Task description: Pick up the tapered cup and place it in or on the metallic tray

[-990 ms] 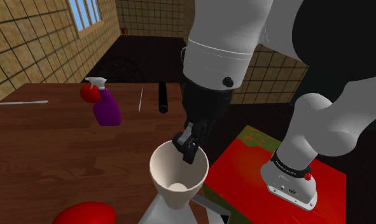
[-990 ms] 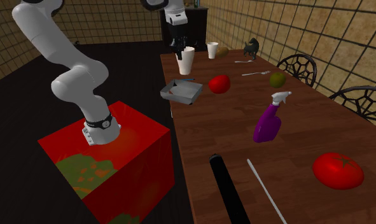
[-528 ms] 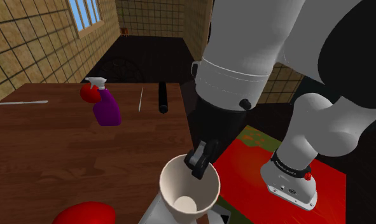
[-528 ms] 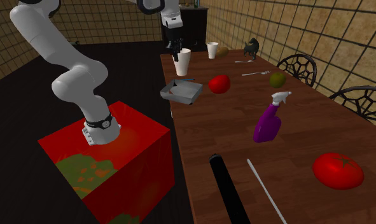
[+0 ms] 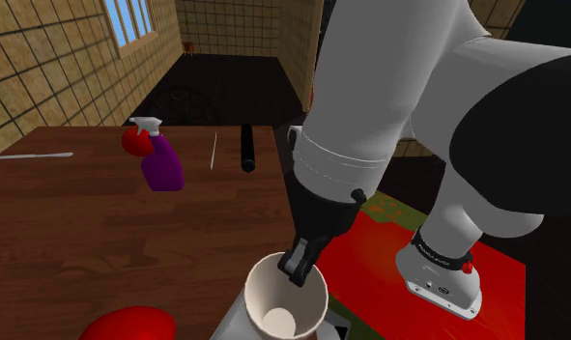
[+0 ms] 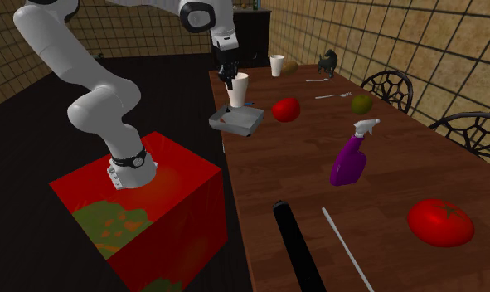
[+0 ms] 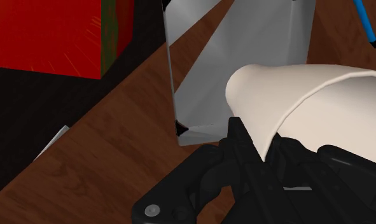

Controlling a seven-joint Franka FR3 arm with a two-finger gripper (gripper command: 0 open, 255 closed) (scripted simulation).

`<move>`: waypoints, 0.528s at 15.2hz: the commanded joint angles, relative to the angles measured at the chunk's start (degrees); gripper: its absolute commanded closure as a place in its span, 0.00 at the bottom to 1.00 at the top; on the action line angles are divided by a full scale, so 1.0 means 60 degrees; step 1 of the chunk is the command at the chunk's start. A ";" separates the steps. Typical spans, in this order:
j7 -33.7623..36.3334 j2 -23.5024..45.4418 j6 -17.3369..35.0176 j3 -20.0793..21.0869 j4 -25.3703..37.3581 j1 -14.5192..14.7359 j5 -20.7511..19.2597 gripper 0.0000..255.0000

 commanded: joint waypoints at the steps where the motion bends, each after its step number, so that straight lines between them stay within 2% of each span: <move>1: 0.0000 0.0096 0.0313 0.0106 -0.0206 0.0003 0.0043 1.00; 8: -0.0011 0.0531 0.1388 0.0468 -0.0851 -0.0032 0.0142 1.00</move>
